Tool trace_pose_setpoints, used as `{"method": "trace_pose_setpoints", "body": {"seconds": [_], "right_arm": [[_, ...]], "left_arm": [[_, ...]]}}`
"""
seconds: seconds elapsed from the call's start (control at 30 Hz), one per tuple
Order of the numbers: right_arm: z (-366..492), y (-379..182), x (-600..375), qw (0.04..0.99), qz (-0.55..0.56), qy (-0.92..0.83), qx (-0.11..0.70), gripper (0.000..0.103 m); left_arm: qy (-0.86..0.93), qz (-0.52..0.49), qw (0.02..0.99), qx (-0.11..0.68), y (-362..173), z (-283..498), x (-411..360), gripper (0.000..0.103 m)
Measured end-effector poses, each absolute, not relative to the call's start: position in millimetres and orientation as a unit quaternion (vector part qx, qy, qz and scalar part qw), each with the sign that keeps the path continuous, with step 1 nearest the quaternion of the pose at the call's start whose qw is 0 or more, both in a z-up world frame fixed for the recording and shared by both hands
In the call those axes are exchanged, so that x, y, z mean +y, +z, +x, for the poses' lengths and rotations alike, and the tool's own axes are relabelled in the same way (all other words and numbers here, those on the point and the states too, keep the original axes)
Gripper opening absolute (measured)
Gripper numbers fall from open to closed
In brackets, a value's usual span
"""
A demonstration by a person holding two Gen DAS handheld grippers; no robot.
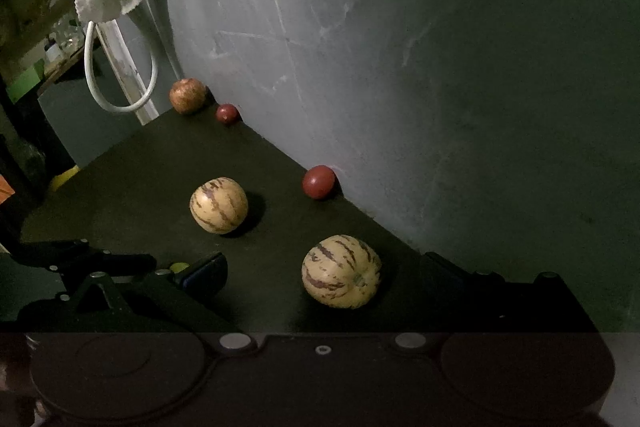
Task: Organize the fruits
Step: 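Move both open tools away from the tray toward the striped melons, then grasp a green grape with the left tool while the right tool grasps a striped melon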
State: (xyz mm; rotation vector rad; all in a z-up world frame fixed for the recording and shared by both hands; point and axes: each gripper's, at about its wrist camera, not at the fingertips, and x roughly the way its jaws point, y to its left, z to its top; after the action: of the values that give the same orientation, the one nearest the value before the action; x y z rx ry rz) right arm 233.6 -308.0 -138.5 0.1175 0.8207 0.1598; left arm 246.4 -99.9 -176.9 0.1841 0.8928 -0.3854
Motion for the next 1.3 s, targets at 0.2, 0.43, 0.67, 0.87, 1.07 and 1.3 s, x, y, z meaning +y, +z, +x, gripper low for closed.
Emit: {"method": "trace_pose_setpoints", "body": {"seconds": [0.2,0.43,0.67,0.87,1.07,1.3], "right_arm": [[242.5,-147.6,-307.2,0.91,0.045,0.078,0.404,0.102],[249.1,-159.0,-305.3,0.908,0.024,0.078,0.41,0.102],[252.3,-164.5,-306.3,0.906,0.021,0.079,0.416,0.102],[256.4,-166.6,-304.4,0.905,0.017,0.082,0.417,0.102],[262.2,-172.8,-302.8,0.903,0.009,0.083,0.422,0.101],[268.7,-179.4,-297.5,0.896,-0.009,0.089,0.436,0.069]], "left_arm": [[-0.187,0.09,0.878,0.431,-179.7,249.6,-102.1,0.062],[-0.19,0.088,0.875,0.437,-182.7,252.6,-101.6,0.054],[-0.191,0.086,0.877,0.433,-182.9,256.3,-100.6,0.033],[-0.194,0.083,0.877,0.432,-181.7,258.2,-98.8,0.028],[-0.196,0.083,0.877,0.431,-179.7,258.3,-98.3,0.027],[-0.194,0.079,0.878,0.431,-178.1,259.2,-97.8,0.027]]}}
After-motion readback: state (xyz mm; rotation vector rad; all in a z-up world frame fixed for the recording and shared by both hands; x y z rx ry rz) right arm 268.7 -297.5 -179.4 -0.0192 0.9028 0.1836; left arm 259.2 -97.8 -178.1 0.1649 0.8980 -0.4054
